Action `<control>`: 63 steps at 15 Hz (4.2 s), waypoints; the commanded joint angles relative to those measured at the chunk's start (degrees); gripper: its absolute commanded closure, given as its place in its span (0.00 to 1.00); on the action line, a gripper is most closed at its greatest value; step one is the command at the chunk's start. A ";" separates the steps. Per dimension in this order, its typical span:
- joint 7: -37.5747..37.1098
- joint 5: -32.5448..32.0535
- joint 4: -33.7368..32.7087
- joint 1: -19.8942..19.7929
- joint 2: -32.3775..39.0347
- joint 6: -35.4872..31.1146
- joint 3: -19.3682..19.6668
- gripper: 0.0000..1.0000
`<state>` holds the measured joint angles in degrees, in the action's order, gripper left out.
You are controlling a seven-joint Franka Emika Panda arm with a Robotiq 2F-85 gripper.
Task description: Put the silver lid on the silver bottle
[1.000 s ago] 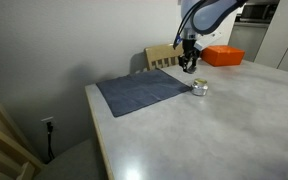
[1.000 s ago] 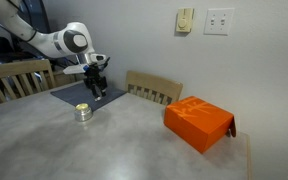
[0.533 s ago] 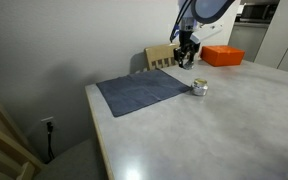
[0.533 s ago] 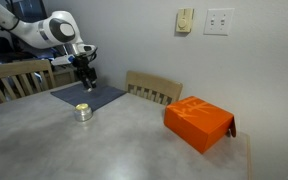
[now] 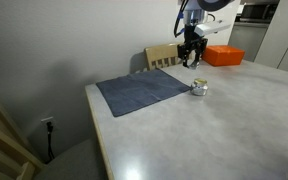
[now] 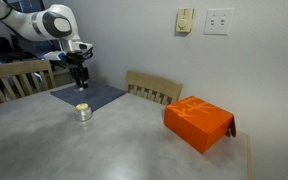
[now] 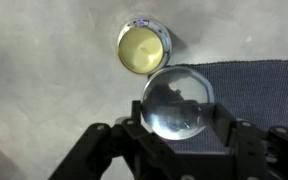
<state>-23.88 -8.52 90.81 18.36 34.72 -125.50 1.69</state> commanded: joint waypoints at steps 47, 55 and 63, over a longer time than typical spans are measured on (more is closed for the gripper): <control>-4.73 15.02 6.98 -7.70 3.75 -6.44 -1.59 0.56; -4.65 14.04 7.26 -6.50 3.62 -6.84 -2.03 0.56; -5.88 12.01 7.71 -3.66 2.95 -8.02 -1.53 0.56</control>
<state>-30.03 4.49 97.40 13.72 37.80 -131.54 0.11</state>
